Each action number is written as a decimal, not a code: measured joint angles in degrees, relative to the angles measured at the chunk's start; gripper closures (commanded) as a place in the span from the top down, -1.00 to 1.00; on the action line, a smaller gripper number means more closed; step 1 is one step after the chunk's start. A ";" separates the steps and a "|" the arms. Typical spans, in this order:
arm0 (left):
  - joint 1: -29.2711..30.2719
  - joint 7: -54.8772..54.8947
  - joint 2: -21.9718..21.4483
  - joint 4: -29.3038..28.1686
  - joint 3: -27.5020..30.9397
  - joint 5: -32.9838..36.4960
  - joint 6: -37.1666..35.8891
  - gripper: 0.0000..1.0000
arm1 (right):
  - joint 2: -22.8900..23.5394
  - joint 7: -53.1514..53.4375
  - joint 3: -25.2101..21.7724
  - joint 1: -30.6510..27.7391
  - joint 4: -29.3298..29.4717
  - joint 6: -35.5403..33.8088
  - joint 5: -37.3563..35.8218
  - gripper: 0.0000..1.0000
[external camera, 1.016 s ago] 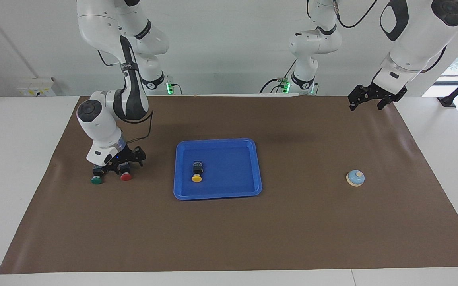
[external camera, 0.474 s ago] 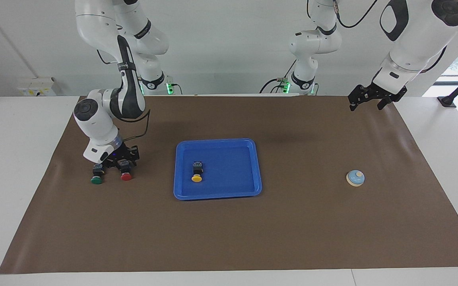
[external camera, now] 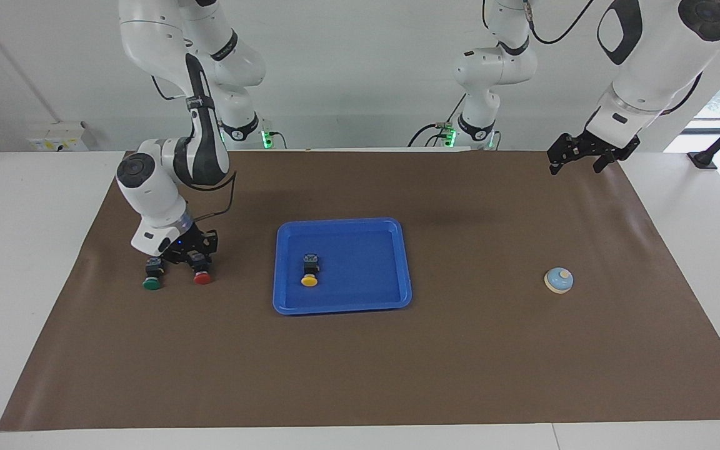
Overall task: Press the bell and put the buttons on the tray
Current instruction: 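Move the right gripper back and grasp the red-capped button, then place the red button in the tray beside the yellow one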
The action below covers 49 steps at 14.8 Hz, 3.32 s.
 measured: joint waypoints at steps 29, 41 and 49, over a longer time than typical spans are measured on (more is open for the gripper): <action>0.00 0.00 0.00 0.00 0.00 0.00 0.00 1.00 | 20.88 56.41 0.16 37.90 30.43 -4.15 -4.08 -0.85; 0.00 0.00 0.00 0.00 0.00 0.00 0.00 1.00 | 18.46 54.58 -0.15 35.95 34.39 -13.71 -4.15 0.65; 0.00 0.00 0.00 0.00 0.00 0.00 0.00 1.00 | 10.19 30.05 -0.45 18.21 34.17 -24.75 -4.17 1.00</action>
